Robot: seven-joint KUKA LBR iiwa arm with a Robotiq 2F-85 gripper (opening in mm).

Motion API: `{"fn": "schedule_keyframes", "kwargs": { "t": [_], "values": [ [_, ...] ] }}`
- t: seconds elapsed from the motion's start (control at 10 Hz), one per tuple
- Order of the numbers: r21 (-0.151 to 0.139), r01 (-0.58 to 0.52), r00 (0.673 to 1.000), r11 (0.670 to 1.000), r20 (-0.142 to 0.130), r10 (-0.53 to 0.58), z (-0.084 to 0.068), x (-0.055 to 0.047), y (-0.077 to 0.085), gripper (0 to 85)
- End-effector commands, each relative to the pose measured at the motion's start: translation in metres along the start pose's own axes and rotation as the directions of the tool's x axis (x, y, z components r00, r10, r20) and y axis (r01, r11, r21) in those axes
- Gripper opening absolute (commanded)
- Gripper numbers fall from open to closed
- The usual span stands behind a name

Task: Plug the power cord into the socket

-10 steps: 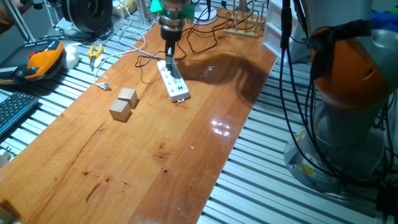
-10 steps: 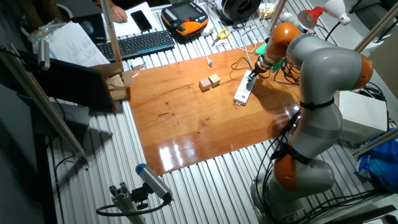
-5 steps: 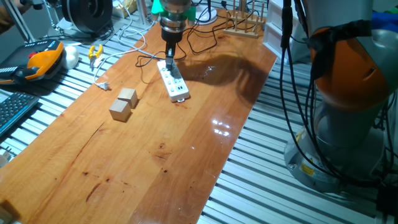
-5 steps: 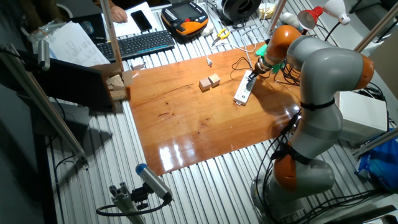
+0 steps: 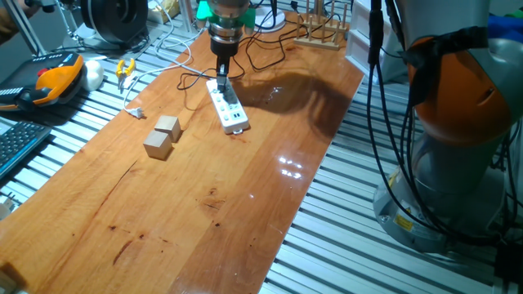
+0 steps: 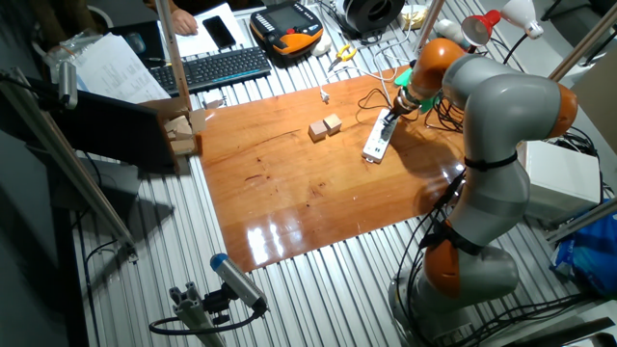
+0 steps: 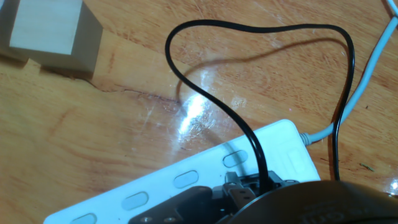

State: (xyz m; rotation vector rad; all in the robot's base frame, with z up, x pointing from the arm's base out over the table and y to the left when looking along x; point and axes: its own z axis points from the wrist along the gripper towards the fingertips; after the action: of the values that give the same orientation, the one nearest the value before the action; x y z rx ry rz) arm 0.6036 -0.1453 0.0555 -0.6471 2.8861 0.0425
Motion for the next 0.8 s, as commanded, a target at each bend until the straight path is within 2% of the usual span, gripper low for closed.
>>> {"fn": "schedule_keyframes", "kwargs": {
  "t": [0.0,0.7],
  "values": [
    [0.001,0.002,1.000,1.000,0.000,-0.002,0.0003,-0.0009,0.0012,0.0],
    [0.013,0.003,1.000,1.000,0.012,-0.003,0.0069,0.0014,0.0018,0.0]
  ]
}}
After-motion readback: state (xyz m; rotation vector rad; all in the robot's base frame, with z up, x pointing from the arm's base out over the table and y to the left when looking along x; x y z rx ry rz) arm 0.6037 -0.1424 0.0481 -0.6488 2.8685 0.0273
